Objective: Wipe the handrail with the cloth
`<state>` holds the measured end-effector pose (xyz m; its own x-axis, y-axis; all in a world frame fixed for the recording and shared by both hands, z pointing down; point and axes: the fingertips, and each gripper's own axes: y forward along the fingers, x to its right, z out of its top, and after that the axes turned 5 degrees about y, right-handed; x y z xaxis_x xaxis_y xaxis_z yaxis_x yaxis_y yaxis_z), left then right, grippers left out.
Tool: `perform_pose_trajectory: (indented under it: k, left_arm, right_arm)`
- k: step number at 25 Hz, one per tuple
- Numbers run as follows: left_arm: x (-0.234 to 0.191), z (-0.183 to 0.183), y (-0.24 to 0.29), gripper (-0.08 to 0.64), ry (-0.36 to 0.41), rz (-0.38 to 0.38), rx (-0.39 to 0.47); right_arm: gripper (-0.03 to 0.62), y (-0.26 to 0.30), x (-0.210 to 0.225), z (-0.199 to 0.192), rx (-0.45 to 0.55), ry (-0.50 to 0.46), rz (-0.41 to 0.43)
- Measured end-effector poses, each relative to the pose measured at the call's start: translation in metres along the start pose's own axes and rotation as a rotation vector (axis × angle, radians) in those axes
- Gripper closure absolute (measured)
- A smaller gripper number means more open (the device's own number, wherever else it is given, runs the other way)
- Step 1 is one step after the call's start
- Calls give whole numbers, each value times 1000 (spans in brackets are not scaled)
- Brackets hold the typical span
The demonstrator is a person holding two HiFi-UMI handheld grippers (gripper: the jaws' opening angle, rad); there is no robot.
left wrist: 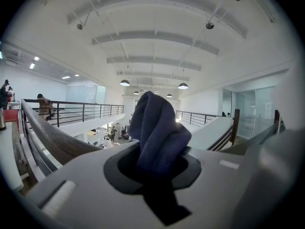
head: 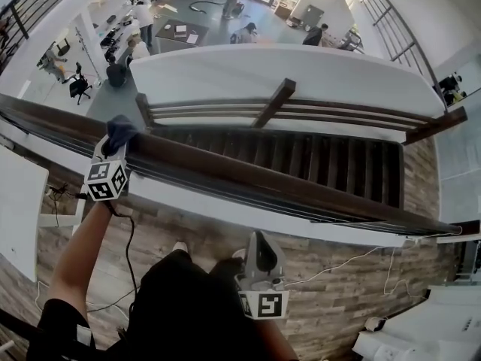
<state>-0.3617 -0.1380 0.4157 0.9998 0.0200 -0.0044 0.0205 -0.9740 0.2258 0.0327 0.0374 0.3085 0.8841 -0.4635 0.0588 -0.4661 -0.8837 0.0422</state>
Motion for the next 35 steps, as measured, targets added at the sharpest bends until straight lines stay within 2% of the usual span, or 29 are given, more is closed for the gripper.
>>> perform_pose_trajectory:
  k: [16,22,29,35]
  left_arm:
    - [83,-1,-3,488,25,0,3]
    - [115,-1,-3,488,34,-35,11]
    - [135,0,-3,488,32,-19,15]
    - [153,0,-3,488,50,-36,10]
  right_arm:
    - [591,-19,65,4,-3,19,-37]
    - [591,-21,93,9,7,24,-71]
    - [591,-24,106,11,17,37,-87]
    - [591,-30,116,7,9,43,-92]
